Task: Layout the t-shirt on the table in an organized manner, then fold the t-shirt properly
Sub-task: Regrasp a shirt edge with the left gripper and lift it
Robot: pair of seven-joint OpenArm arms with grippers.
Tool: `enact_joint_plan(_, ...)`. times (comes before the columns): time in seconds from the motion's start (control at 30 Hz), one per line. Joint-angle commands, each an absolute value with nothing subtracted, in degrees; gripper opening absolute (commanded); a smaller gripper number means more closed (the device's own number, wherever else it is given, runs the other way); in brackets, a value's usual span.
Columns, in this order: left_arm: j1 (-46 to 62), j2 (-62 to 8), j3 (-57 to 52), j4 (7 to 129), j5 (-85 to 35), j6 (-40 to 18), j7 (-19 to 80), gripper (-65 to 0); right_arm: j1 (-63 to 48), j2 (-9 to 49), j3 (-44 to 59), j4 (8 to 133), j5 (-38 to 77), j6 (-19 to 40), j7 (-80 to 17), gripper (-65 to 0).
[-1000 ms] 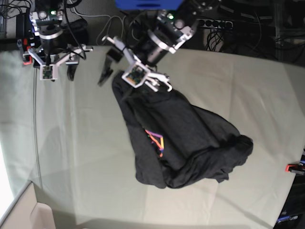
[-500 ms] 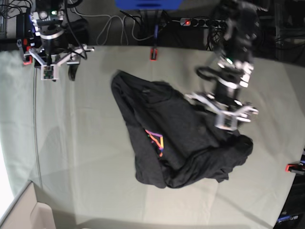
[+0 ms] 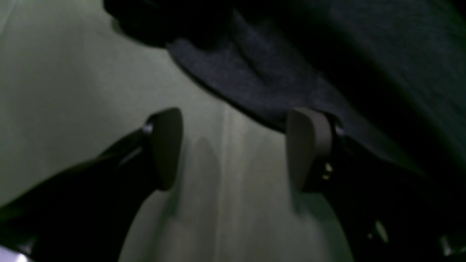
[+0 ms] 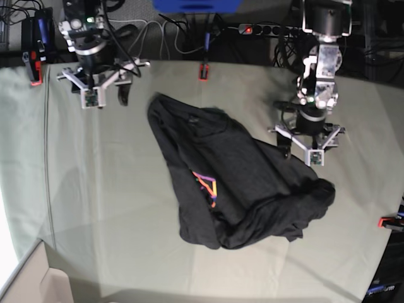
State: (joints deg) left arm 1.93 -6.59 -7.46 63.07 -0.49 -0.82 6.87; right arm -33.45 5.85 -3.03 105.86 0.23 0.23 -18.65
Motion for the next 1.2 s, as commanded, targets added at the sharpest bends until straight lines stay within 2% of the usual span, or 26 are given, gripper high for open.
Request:
enact_joint_plan(0.0, 0.1, -6.5, -7.9, 62.7, -0.1, -0.3, 6.0, -21.7, -33.5, 6.0, -2.9, 106.3, 0.1, 0.4, -17.2, -32.5)
enact_joint_plan(0.33, -5.4, -5.2, -7.9, 54.0, -0.1, -0.3, 6.0, -21.7, -33.5, 6.1, -2.8, 105.9, 0.1, 0.4, -17.2, -32.5)
enact_joint_plan(0.53, -5.4, -4.4, -7.9, 53.7, -0.1, -0.3, 6.0, -22.8, -33.4, 6.1, -2.8, 105.0, 0.1, 0.4, -17.2, -32.5)
enact_joint_plan(0.6, -5.3, -4.3, -8.0, 53.5, -0.1, -0.3, 6.0, -30.7, -32.5, 6.1, -2.8, 103.8, 0.1, 0.4, -17.2, -32.5)
enact_joint_plan(0.73, -5.3, -4.3, -8.1, 53.5, -1.0, 0.0, 6.1, -65.0, -31.5, 6.2, -2.9, 101.0, 0.1, 0.4, -17.2, -32.5)
enact_joint_plan(0.83, -5.1, -4.1, -8.1, 54.0, -5.8, 0.0, 6.1, -61.9, -31.5, 6.9, -2.9, 100.9, 0.1, 0.4, -17.2, -32.5)
enact_joint_plan(0.87, -4.2, -4.3, -8.1, 54.3, -7.9, 0.0, 6.1, -64.6, -31.5, 6.9, -2.9, 100.9, 0.1, 0.4, -17.0, -32.5)
enact_joint_plan(0.93, -2.0, -4.5, -8.1, 56.9, -11.2, 0.0, 6.1, -65.0, -31.5, 6.9, -2.9, 101.0, 0.1, 0.4, -16.9, -32.5)
enact_joint_plan(1.17, 10.8, -4.4, -8.1, 74.2, -15.1, 0.2, 6.2, -64.7, -31.6, 7.6, -2.9, 100.9, 0.1, 0.4, -16.9, -32.5)
